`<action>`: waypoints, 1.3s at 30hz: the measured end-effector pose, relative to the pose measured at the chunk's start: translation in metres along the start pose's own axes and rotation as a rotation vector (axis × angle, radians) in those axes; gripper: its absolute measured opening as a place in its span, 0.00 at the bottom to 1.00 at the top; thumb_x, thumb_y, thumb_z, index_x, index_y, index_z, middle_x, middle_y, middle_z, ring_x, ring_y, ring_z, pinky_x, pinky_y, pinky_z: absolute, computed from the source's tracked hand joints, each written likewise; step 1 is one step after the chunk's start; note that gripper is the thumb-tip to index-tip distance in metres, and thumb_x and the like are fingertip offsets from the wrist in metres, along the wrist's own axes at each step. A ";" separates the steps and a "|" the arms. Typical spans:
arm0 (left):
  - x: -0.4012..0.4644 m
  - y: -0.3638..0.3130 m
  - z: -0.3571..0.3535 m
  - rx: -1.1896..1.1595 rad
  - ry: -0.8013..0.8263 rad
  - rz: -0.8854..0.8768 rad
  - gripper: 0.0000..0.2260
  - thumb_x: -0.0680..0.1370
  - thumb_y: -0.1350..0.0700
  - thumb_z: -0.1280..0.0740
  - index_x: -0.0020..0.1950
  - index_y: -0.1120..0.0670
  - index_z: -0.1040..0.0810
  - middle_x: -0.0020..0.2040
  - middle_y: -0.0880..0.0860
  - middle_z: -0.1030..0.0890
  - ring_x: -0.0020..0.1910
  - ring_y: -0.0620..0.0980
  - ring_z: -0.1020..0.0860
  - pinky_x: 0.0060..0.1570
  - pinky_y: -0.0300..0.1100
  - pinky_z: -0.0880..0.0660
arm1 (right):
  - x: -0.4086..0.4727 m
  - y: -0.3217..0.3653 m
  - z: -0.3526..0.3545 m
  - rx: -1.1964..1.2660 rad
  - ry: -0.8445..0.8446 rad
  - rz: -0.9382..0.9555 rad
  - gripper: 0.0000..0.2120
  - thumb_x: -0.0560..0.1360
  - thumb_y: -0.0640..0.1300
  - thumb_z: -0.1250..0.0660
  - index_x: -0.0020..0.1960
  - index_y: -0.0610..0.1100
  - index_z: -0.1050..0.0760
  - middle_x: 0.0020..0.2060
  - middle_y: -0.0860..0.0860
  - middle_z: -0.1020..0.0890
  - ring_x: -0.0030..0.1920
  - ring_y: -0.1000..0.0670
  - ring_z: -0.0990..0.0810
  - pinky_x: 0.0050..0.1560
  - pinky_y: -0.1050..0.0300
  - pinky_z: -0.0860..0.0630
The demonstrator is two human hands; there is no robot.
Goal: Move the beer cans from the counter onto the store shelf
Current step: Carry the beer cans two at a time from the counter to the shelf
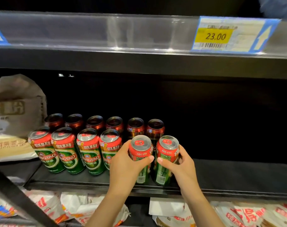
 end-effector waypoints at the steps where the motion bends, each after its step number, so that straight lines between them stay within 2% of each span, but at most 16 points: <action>1: 0.002 0.002 -0.002 0.006 -0.001 0.001 0.22 0.65 0.48 0.23 0.54 0.37 0.27 0.49 0.38 0.19 0.48 0.33 0.23 0.47 0.30 0.28 | 0.003 -0.002 0.000 -0.003 0.009 0.004 0.35 0.63 0.45 0.21 0.67 0.52 0.30 0.58 0.55 0.20 0.56 0.57 0.21 0.54 0.59 0.21; 3: 0.006 0.006 -0.004 0.021 -0.001 0.007 0.24 0.65 0.49 0.23 0.56 0.39 0.27 0.50 0.39 0.20 0.49 0.34 0.23 0.46 0.29 0.28 | 0.007 -0.004 -0.001 -0.008 0.022 0.010 0.36 0.62 0.46 0.21 0.67 0.51 0.30 0.58 0.54 0.20 0.57 0.57 0.21 0.55 0.59 0.22; 6: 0.010 0.008 -0.006 0.043 -0.009 0.016 0.23 0.65 0.50 0.23 0.56 0.40 0.27 0.49 0.39 0.20 0.49 0.36 0.22 0.47 0.30 0.27 | 0.013 -0.006 -0.001 -0.029 0.039 0.024 0.33 0.64 0.44 0.21 0.65 0.51 0.29 0.57 0.55 0.20 0.56 0.57 0.21 0.52 0.65 0.22; 10: 0.016 0.011 -0.009 0.055 -0.029 0.024 0.24 0.65 0.49 0.23 0.58 0.42 0.27 0.51 0.41 0.20 0.50 0.37 0.23 0.47 0.32 0.27 | 0.019 -0.010 -0.003 -0.045 0.051 0.020 0.32 0.63 0.46 0.21 0.64 0.50 0.29 0.57 0.54 0.20 0.57 0.55 0.21 0.57 0.55 0.22; 13: 0.017 0.014 -0.011 0.035 -0.026 0.041 0.29 0.66 0.49 0.23 0.64 0.45 0.29 0.53 0.41 0.21 0.53 0.40 0.24 0.50 0.33 0.29 | 0.019 -0.013 -0.003 -0.046 0.064 0.017 0.33 0.63 0.47 0.21 0.64 0.52 0.30 0.57 0.55 0.20 0.58 0.55 0.21 0.58 0.55 0.22; 19: 0.014 0.021 -0.014 -0.012 -0.027 0.026 0.32 0.67 0.50 0.24 0.68 0.46 0.33 0.52 0.36 0.27 0.53 0.39 0.26 0.52 0.34 0.31 | 0.013 -0.010 -0.002 -0.003 0.114 0.038 0.30 0.66 0.43 0.23 0.63 0.55 0.31 0.56 0.56 0.20 0.55 0.61 0.21 0.50 0.67 0.23; 22: 0.009 0.027 -0.017 -0.050 -0.021 0.012 0.31 0.68 0.52 0.25 0.67 0.44 0.35 0.51 0.31 0.31 0.49 0.31 0.29 0.49 0.27 0.33 | 0.011 -0.012 0.000 -0.010 0.148 0.044 0.32 0.66 0.45 0.24 0.66 0.57 0.34 0.59 0.59 0.22 0.58 0.63 0.23 0.51 0.70 0.24; 24: 0.004 0.038 -0.021 -0.043 -0.034 0.016 0.32 0.68 0.54 0.24 0.68 0.45 0.36 0.56 0.35 0.29 0.54 0.34 0.29 0.50 0.25 0.35 | 0.011 -0.020 0.007 -0.031 0.193 0.039 0.34 0.68 0.41 0.25 0.66 0.62 0.37 0.60 0.63 0.25 0.59 0.67 0.26 0.51 0.73 0.27; 25: 0.000 0.046 -0.025 -0.020 -0.052 0.023 0.34 0.68 0.54 0.24 0.70 0.46 0.36 0.60 0.39 0.29 0.59 0.37 0.30 0.54 0.27 0.34 | 0.010 -0.025 0.010 -0.053 0.209 0.036 0.36 0.69 0.39 0.25 0.66 0.64 0.39 0.61 0.65 0.27 0.60 0.69 0.28 0.51 0.75 0.29; 27: -0.009 0.065 -0.035 0.016 -0.098 0.049 0.37 0.67 0.55 0.23 0.72 0.48 0.38 0.65 0.44 0.30 0.65 0.43 0.32 0.64 0.39 0.33 | 0.009 -0.038 0.013 -0.105 0.222 0.032 0.39 0.69 0.38 0.25 0.68 0.64 0.42 0.63 0.66 0.29 0.62 0.70 0.30 0.53 0.77 0.31; 29: -0.016 0.079 -0.047 0.027 -0.129 0.090 0.39 0.67 0.55 0.23 0.73 0.51 0.40 0.67 0.46 0.33 0.67 0.46 0.34 0.67 0.46 0.34 | 0.007 -0.052 0.009 -0.129 0.222 0.003 0.38 0.69 0.40 0.25 0.71 0.59 0.40 0.63 0.62 0.27 0.62 0.67 0.29 0.56 0.73 0.29; 33: -0.014 0.093 -0.058 0.027 -0.180 0.098 0.37 0.67 0.52 0.23 0.71 0.52 0.38 0.61 0.46 0.32 0.63 0.46 0.32 0.60 0.43 0.32 | 0.005 -0.063 0.003 -0.159 0.206 -0.007 0.31 0.69 0.43 0.24 0.68 0.54 0.34 0.59 0.60 0.21 0.60 0.62 0.24 0.61 0.60 0.25; 36: -0.011 0.100 -0.058 0.036 -0.197 0.095 0.35 0.66 0.51 0.23 0.69 0.53 0.35 0.61 0.47 0.30 0.62 0.47 0.30 0.56 0.40 0.32 | 0.006 -0.064 0.002 -0.154 0.202 -0.014 0.31 0.68 0.45 0.24 0.67 0.54 0.32 0.58 0.59 0.21 0.58 0.63 0.24 0.56 0.66 0.24; 39: -0.011 0.098 -0.057 0.015 -0.204 0.094 0.37 0.64 0.50 0.22 0.69 0.52 0.35 0.59 0.44 0.31 0.59 0.43 0.31 0.56 0.38 0.33 | 0.005 -0.065 0.000 -0.148 0.175 -0.015 0.32 0.67 0.47 0.23 0.67 0.54 0.33 0.58 0.60 0.21 0.57 0.65 0.24 0.50 0.72 0.26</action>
Point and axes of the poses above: each hand's wrist, its own x-axis towards the middle knuckle, its own z-axis out of the back of the hand, y = z × x, the point moved 1 cm from there along x, towards the middle knuckle
